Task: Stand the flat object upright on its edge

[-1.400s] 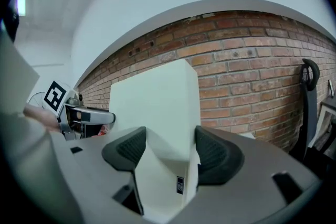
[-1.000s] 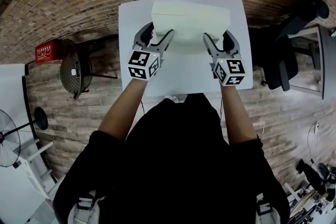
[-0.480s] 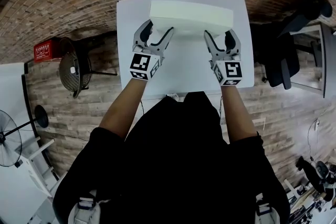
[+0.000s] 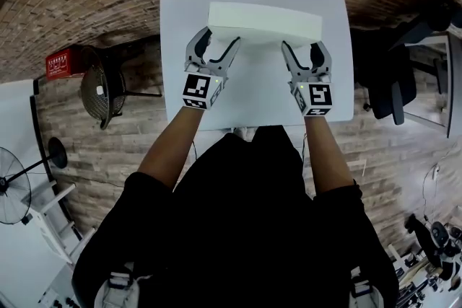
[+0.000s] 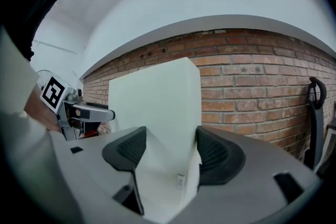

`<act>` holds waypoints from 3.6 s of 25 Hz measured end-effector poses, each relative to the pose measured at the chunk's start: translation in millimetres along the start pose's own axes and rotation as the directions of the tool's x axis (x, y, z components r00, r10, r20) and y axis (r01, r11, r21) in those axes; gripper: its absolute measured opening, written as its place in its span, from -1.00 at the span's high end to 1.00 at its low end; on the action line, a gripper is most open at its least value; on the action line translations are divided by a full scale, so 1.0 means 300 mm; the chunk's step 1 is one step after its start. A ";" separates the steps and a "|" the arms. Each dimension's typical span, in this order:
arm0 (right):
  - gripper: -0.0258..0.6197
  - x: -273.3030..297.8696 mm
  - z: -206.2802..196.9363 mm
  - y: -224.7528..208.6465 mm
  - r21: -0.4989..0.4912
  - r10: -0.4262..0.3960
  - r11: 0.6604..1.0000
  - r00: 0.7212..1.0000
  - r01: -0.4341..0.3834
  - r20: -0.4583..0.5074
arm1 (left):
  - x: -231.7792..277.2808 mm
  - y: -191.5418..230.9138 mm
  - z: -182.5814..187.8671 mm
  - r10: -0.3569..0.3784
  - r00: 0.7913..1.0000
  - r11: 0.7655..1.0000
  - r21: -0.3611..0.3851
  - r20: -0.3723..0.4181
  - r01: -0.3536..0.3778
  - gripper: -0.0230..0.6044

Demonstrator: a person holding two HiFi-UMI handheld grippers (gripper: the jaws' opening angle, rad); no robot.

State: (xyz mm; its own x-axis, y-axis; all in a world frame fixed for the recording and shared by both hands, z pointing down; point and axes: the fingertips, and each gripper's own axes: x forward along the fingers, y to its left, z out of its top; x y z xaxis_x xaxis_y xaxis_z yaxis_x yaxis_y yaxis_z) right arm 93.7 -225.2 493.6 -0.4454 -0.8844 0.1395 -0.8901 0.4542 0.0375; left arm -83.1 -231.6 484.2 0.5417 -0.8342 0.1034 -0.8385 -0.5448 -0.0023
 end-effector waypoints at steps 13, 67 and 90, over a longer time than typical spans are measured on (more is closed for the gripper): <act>0.00 0.022 -0.105 -0.009 0.009 0.005 1.000 0.999 -0.005 -0.042 | 0.014 -0.009 -0.100 0.033 0.999 0.999 0.001 -0.024 -0.033 -0.04; -0.23 -0.040 -0.109 -0.012 0.081 0.028 0.996 0.998 -0.023 -0.064 | -0.072 -0.019 -0.087 -0.021 0.999 0.999 0.028 -0.049 0.022 -0.05; -0.18 -0.230 0.201 0.160 0.032 0.105 0.994 0.993 -0.107 0.044 | -0.255 -0.128 0.234 -0.114 0.992 0.993 0.025 0.052 0.113 -0.05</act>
State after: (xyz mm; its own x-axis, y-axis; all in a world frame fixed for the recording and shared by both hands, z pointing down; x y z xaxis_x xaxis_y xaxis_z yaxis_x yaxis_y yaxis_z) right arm 75.9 -148.8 426.1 -0.5404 -0.8356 0.0989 -0.8401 0.5423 -0.0092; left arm -88.3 -153.0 406.4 0.6363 -0.7698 0.0506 -0.7702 -0.6377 -0.0156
